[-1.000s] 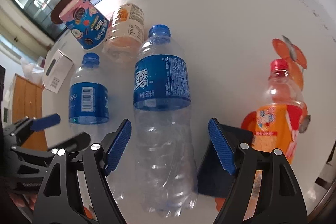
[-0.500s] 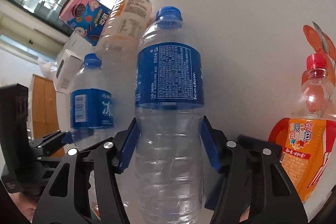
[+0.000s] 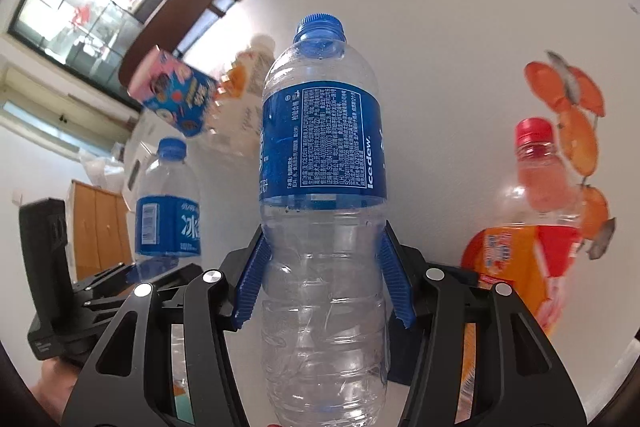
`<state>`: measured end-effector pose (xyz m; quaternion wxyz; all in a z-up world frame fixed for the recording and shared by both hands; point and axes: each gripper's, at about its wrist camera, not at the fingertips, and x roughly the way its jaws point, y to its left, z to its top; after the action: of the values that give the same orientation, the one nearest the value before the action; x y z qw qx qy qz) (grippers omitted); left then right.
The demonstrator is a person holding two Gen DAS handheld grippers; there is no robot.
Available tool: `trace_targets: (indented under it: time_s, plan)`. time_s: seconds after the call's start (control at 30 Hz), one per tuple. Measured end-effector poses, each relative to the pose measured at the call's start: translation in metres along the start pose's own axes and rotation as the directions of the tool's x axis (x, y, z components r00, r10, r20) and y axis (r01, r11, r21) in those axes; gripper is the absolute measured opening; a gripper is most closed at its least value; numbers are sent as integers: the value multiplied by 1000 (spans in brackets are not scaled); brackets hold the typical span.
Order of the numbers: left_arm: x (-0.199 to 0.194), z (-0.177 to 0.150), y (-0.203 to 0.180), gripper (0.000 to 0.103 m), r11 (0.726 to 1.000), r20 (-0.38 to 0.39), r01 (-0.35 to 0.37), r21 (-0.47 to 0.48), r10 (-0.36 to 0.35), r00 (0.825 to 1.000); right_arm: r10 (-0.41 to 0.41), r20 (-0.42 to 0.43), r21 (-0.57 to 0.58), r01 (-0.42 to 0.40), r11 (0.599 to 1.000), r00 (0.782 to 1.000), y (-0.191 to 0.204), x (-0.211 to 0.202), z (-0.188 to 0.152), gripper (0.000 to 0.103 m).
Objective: Collect trash
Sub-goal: 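Grasp blue-label Icedew bottle with right tool while left tool grasps Olympic-ring bottle, then carry both blue-label bottles over the trash bin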
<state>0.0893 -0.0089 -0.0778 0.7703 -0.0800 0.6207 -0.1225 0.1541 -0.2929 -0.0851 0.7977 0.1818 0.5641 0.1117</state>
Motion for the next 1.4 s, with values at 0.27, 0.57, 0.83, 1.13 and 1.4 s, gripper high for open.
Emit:
trace_targets:
  time_s: [0.27, 0.57, 0.83, 1.13, 1.4]
  plan:
    - [-52, -4, 27, 59, 999, 114, -36, 23, 33, 993, 81, 65, -76, -76, 994, 995, 40, -39, -8, 54]
    - [-112, -11, 113, 59, 994, 217, -69, -82, 86, 972, 186, 10, -211, -179, 961, 983, 129, -30, -13, 54]
    - [-157, -35, 233, 59, 970, 255, -102, -223, 159, 954, 241, -92, -321, -258, 911, 966, 250, 18, -31, 54]
    - [-173, -60, 364, 59, 926, 223, -175, -333, 258, 940, 265, -255, -397, -350, 848, 930, 402, 107, -66, 54]
    - [-160, -76, 469, 59, 880, 133, -219, -422, 299, 945, 198, -413, -415, -377, 828, 889, 486, 205, -107, 54]
